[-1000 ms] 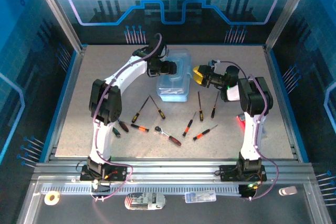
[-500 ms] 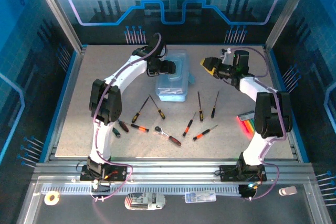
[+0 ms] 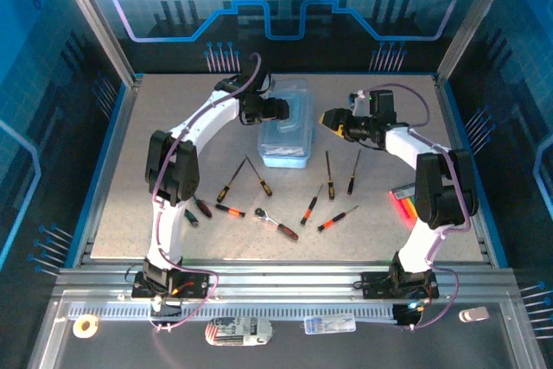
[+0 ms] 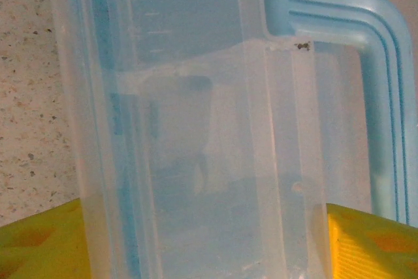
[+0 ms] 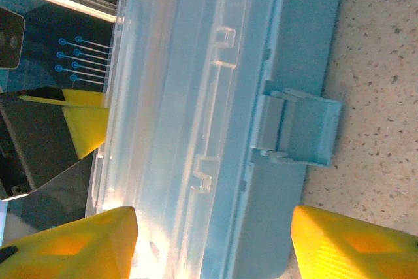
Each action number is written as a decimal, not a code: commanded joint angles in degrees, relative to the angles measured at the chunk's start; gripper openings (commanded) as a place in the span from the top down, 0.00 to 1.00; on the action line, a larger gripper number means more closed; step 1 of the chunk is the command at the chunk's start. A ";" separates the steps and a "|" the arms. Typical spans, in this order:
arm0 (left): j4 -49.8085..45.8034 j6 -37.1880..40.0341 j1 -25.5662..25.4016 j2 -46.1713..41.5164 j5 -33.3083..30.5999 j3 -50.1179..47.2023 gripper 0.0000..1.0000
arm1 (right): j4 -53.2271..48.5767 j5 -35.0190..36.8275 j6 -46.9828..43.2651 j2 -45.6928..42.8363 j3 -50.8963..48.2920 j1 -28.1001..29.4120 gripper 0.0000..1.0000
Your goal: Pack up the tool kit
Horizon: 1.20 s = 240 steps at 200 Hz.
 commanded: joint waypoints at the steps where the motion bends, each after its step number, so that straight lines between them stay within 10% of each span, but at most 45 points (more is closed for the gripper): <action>1: -2.78 -3.58 -0.03 -1.18 6.04 -2.00 0.49 | -1.62 0.27 -1.14 0.14 0.87 1.05 0.35; 193: 29.07 -12.42 4.66 -5.80 19.26 -14.42 0.52 | 10.59 -11.29 12.38 6.77 9.14 4.63 0.35; 240: 29.38 -11.32 5.49 -5.41 21.93 -13.07 0.13 | 15.61 -11.78 16.39 7.36 9.14 4.81 0.41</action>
